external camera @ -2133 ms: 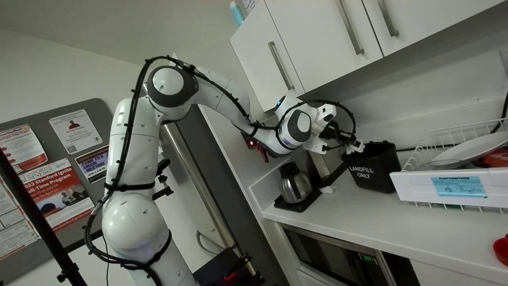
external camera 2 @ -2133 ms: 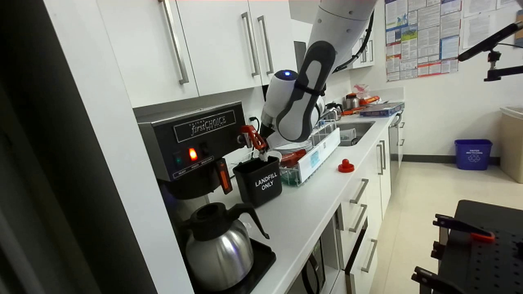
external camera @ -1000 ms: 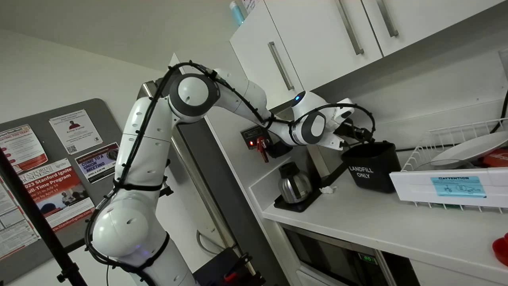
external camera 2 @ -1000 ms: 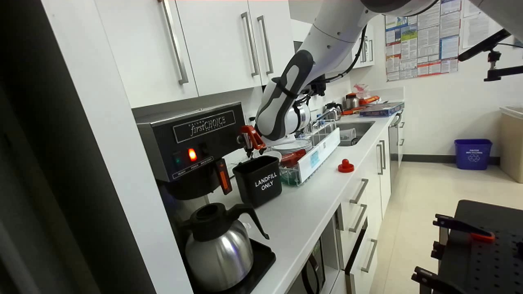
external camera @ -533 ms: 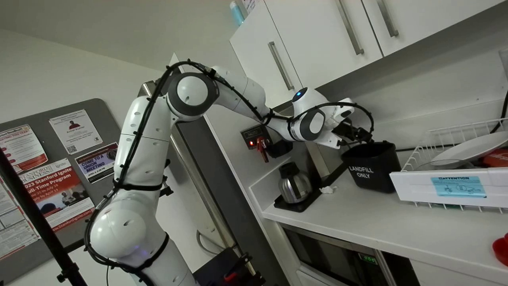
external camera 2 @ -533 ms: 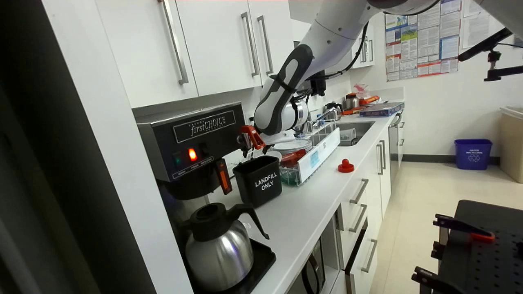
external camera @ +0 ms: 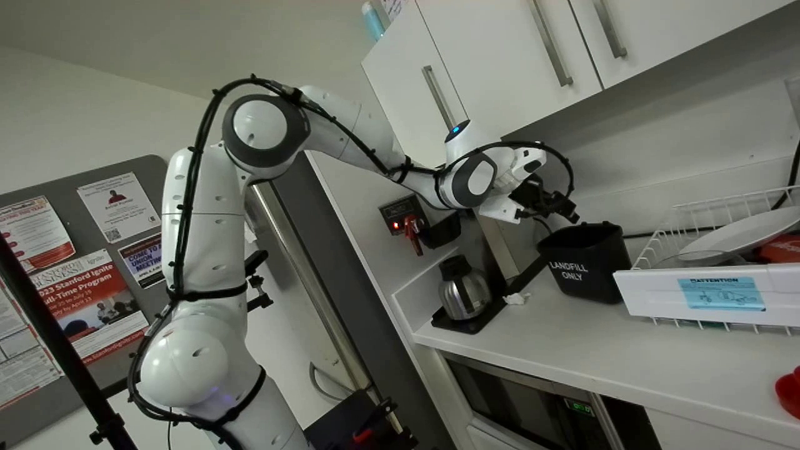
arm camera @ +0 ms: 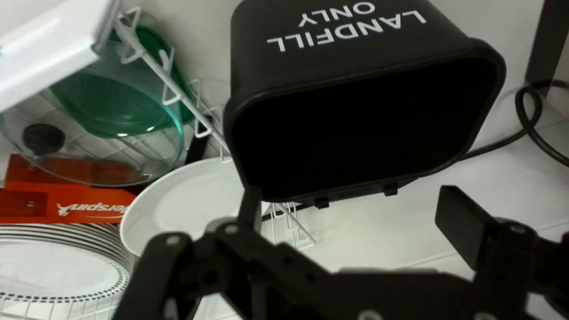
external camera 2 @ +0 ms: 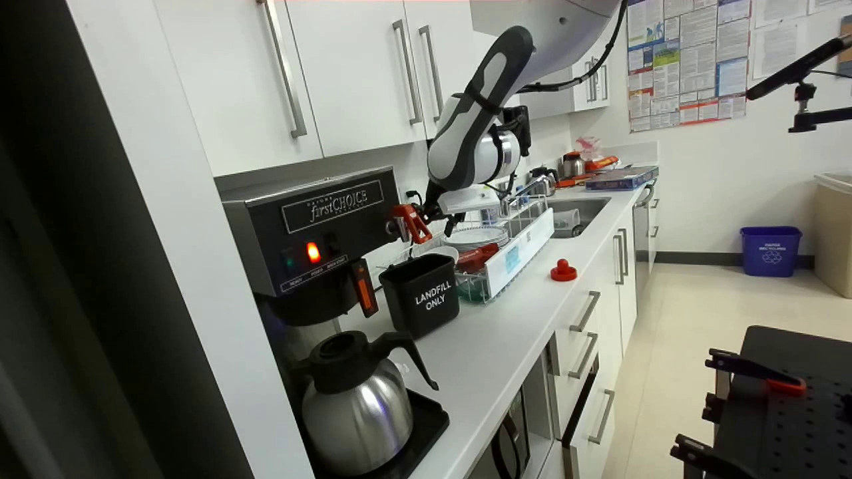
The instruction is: Put the paper in the bin
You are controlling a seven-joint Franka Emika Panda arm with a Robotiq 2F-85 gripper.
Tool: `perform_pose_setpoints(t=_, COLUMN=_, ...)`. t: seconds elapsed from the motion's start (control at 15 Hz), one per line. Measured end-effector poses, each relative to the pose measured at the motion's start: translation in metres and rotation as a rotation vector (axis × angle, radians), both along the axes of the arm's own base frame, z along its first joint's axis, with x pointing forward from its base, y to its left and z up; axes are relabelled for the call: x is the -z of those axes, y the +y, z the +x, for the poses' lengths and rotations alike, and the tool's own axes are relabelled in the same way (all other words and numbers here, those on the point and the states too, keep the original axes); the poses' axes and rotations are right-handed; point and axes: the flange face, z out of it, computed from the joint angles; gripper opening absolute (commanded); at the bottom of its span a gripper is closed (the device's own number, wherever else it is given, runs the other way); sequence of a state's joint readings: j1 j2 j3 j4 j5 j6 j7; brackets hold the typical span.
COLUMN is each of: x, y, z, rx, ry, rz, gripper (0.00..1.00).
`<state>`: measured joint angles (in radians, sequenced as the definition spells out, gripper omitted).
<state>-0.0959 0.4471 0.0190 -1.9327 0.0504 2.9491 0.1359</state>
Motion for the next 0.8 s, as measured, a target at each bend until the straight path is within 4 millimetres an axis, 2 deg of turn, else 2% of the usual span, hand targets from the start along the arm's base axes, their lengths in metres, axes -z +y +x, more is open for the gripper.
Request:
perform_pose_setpoints(t=0.47, x=-0.050, y=-0.021, z=-0.063, rx=-0.126, ry=0.140, rz=-0.036, gripper=1.00)
perform_pose_setpoints(t=0.8, x=-0.064, y=-0.048, z=-0.092, rx=-0.133, ry=0.230, rz=-0.068, gripper=1.00)
